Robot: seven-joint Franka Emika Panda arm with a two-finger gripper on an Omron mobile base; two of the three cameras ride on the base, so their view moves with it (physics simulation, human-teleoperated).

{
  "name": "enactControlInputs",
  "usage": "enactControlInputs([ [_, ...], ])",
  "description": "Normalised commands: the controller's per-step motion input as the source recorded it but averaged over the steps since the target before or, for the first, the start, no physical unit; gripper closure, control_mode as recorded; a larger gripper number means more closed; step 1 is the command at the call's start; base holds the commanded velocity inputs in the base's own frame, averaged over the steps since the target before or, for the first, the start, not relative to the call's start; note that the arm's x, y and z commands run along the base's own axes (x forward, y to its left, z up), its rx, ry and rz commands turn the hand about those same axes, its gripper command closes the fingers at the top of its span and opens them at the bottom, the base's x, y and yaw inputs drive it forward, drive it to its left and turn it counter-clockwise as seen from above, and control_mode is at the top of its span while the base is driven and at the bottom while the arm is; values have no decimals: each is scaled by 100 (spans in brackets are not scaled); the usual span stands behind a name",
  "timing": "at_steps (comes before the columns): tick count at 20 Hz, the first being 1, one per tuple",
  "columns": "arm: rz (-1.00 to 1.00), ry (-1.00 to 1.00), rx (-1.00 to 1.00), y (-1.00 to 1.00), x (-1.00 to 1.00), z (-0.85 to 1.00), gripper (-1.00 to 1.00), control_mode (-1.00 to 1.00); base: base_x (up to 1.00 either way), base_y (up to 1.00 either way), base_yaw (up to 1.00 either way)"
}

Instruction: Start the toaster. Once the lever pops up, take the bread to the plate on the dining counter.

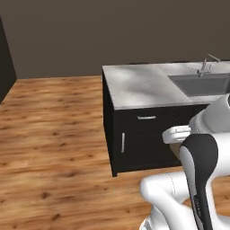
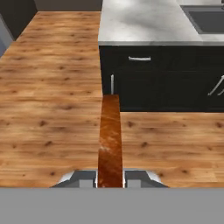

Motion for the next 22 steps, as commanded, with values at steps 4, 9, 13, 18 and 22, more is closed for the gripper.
enactControlInputs([
  [4,0,0,0,0,0,0,100,100,5,-96,0],
  [9,0,0,0,0,0,0,100,100,17,50,-1],
  [13,0,0,0,0,0,0,100,100,1,100,2],
  [18,0,0,0,0,0,0,100,100,28,100,12],
  [22,0,0,0,0,0,0,100,100,93,100,11],
])
